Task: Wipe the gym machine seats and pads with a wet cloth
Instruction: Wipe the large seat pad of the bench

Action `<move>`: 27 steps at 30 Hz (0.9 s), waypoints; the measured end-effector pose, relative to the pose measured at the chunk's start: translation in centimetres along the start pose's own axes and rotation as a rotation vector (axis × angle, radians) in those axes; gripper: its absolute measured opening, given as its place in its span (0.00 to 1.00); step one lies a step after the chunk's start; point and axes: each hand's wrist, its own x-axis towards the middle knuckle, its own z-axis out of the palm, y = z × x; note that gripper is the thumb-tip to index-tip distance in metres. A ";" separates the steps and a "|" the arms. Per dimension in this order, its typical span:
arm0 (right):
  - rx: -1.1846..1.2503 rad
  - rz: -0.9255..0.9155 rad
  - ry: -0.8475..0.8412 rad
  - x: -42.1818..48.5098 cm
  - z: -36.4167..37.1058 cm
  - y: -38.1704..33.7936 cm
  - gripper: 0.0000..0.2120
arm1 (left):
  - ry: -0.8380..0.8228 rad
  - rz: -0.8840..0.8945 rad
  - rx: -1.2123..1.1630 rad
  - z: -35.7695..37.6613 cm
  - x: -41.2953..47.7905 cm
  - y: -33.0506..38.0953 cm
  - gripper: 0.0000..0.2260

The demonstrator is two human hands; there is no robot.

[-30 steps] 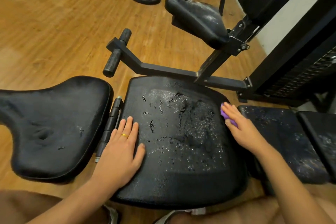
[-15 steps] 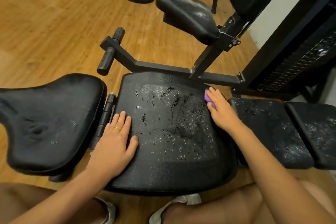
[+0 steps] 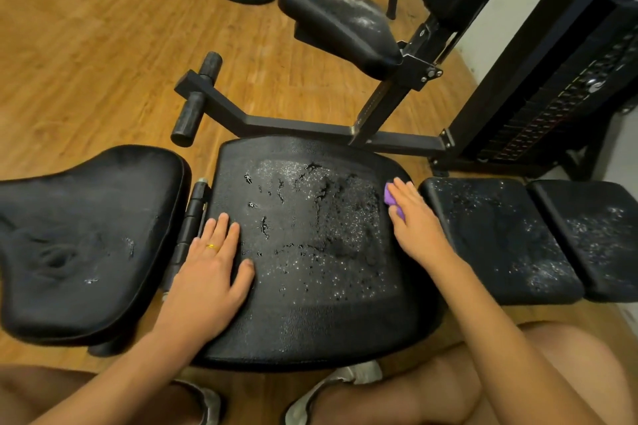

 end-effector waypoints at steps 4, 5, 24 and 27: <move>-0.037 -0.022 -0.033 3.1 -0.3 -0.5 0.23 | -0.009 0.000 0.017 -0.5 0.1 0.0 0.37; -0.040 -0.031 -0.037 2.1 -0.4 -0.6 0.24 | -0.008 0.000 0.020 -0.5 0.1 0.1 0.38; -0.043 -0.085 0.009 -8.6 1.1 -1.4 0.23 | 0.003 -0.030 0.000 -0.6 -0.2 0.7 0.30; -0.038 0.012 0.009 -7.0 0.8 -2.3 0.24 | 0.009 -0.030 -0.016 -0.7 -0.4 0.9 0.29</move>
